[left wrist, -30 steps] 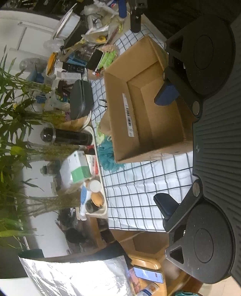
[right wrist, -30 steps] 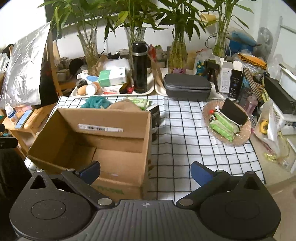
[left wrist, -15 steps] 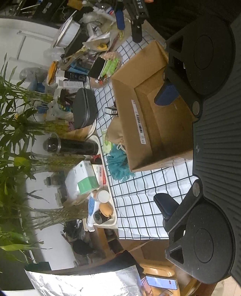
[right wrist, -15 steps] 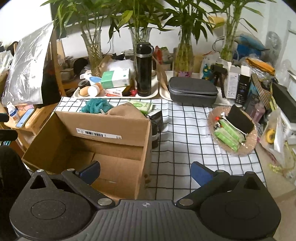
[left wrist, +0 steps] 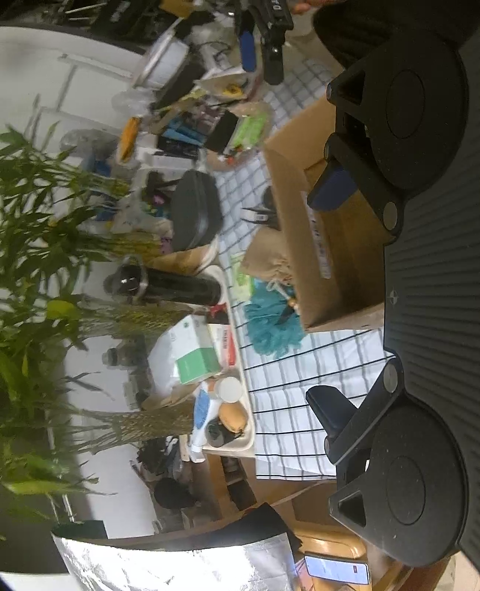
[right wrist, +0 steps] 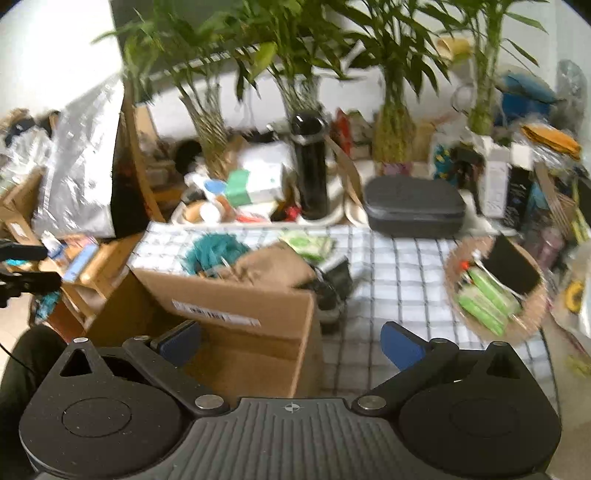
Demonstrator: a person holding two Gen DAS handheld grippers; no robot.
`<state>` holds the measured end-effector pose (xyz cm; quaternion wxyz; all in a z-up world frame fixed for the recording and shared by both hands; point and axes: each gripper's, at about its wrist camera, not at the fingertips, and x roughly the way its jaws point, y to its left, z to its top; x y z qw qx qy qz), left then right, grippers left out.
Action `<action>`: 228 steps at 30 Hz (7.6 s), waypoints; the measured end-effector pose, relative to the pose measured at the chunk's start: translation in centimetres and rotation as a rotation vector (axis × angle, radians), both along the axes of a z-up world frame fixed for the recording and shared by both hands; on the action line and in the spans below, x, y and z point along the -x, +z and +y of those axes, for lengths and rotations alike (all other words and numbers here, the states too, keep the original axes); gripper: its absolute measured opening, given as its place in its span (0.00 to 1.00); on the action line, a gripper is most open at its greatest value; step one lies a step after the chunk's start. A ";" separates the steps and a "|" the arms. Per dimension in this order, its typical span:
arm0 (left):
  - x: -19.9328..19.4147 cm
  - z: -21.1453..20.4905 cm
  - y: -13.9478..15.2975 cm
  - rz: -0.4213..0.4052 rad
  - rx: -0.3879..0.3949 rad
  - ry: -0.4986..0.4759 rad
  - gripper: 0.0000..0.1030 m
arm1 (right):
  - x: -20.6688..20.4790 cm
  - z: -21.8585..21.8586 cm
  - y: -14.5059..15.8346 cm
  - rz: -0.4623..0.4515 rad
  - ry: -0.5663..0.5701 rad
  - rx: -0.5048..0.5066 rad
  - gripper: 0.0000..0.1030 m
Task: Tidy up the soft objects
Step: 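Move both tools past the cardboard box toward the items on the cloth, then close the right tool on the black rolled plastic bag, then grasp the teal mesh pouf with the left tool while the right tool holds the black roll, then lift the pouf with the left tool while the right tool drops the black roll into the box, then lower the teal pouf into the box and open the left tool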
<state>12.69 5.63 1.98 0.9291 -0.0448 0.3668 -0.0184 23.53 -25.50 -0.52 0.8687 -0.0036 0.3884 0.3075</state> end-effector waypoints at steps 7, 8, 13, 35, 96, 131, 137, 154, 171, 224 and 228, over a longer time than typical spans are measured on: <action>-0.6 1.4 -0.3 -0.049 0.026 0.044 1.00 | -3.2 0.5 -0.9 -0.046 0.001 -0.033 1.00; -0.8 1.4 -0.4 -0.047 0.025 0.047 1.00 | -3.8 0.6 -1.2 -0.044 -0.004 -0.029 1.00; -1.4 1.9 -1.5 -0.035 0.013 0.060 1.00 | -6.6 1.7 -3.0 -0.026 0.017 0.005 1.00; -3.6 2.5 -5.9 0.058 0.094 0.042 1.00 | -18.5 6.8 -12.5 0.301 0.104 0.062 0.88; -25.6 10.3 -16.7 0.481 0.483 0.037 1.00 | -14.8 2.0 -10.6 0.042 -0.083 0.029 0.41; -20.7 9.9 -6.4 0.137 0.342 0.074 0.29 | -9.1 3.1 -4.0 -0.167 0.023 -0.061 0.41; -17.7 9.0 -2.8 0.062 0.316 0.044 0.29 | -6.3 3.4 -1.2 -0.183 0.101 -0.071 0.41; -8.0 3.6 3.9 -0.091 0.190 -0.109 0.29 | -1.7 5.2 -0.8 -0.083 0.229 0.028 0.41; -3.0 1.1 3.0 -0.094 0.143 -0.159 0.29 | -1.0 7.5 -5.1 0.037 0.265 0.153 0.41; 0.2 -0.8 -5.0 0.081 -0.069 -0.132 0.56 | -0.6 2.8 -6.1 0.002 0.170 0.113 1.00; 0.4 -0.4 -5.5 0.095 -0.055 -0.118 0.56 | -0.8 2.8 -6.1 0.005 0.171 0.119 1.00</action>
